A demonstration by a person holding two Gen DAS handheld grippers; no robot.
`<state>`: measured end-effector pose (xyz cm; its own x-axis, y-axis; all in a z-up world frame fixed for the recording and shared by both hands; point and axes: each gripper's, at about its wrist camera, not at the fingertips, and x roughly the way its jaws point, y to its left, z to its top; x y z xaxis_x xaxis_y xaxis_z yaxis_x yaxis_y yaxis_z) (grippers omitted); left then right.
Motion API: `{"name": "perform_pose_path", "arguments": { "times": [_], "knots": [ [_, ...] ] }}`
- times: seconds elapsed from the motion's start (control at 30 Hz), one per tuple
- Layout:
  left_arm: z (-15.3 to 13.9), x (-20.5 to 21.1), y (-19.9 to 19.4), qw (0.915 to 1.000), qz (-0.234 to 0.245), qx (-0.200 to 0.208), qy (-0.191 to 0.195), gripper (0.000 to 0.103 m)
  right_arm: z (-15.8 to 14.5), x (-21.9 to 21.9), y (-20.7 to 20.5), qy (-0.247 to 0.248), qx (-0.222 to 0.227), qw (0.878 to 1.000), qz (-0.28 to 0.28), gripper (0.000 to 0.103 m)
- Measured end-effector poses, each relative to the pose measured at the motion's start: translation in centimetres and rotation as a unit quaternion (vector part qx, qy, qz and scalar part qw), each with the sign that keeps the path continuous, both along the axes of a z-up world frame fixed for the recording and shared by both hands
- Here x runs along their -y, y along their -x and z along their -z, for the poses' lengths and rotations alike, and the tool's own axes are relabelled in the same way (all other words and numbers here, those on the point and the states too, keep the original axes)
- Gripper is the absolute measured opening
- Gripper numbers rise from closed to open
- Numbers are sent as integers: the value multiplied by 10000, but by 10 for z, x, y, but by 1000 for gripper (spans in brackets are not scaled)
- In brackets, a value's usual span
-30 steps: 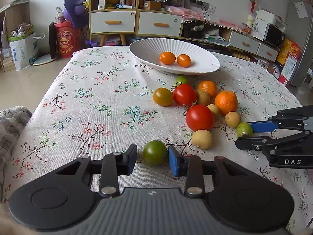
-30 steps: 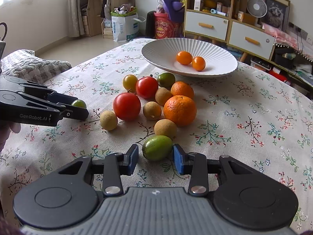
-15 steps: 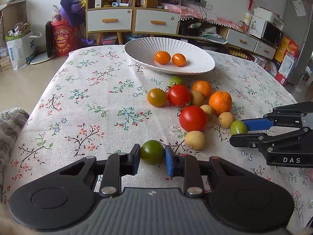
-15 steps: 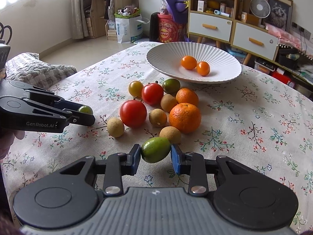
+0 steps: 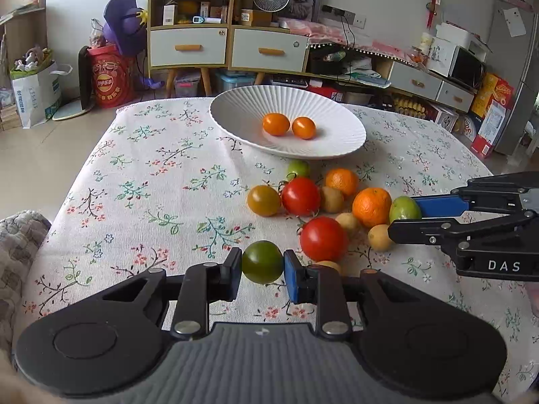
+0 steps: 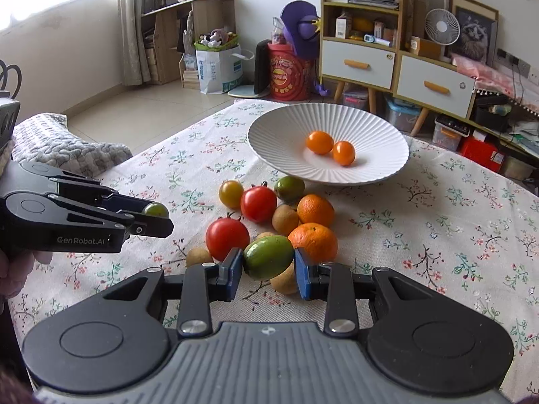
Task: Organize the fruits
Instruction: 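Carry the green tomato and lime over the white bowl with both tools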
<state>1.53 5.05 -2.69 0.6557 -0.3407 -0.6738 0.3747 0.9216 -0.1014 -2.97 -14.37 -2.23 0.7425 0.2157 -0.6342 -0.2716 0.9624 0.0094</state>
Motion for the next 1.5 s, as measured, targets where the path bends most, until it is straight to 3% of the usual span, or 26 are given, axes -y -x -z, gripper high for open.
{"name": "perform_pose_path", "arguments": {
  "times": [0.47, 1.17, 1.5],
  "knots": [
    [-29, 23, -25, 9995, 97, 248, 168, 17, -27, 13, -33, -98, 330, 9992, 187, 30],
    [-30, 62, -80, 9994, -72, 193, 286, 17, -23, 37, -89, -193, 41, 9985, 507, 30],
    [-17, 76, -97, 9994, -7, 285, -211, 17, -15, 46, -106, -567, -295, 9970, 447, 30]
  ]
}}
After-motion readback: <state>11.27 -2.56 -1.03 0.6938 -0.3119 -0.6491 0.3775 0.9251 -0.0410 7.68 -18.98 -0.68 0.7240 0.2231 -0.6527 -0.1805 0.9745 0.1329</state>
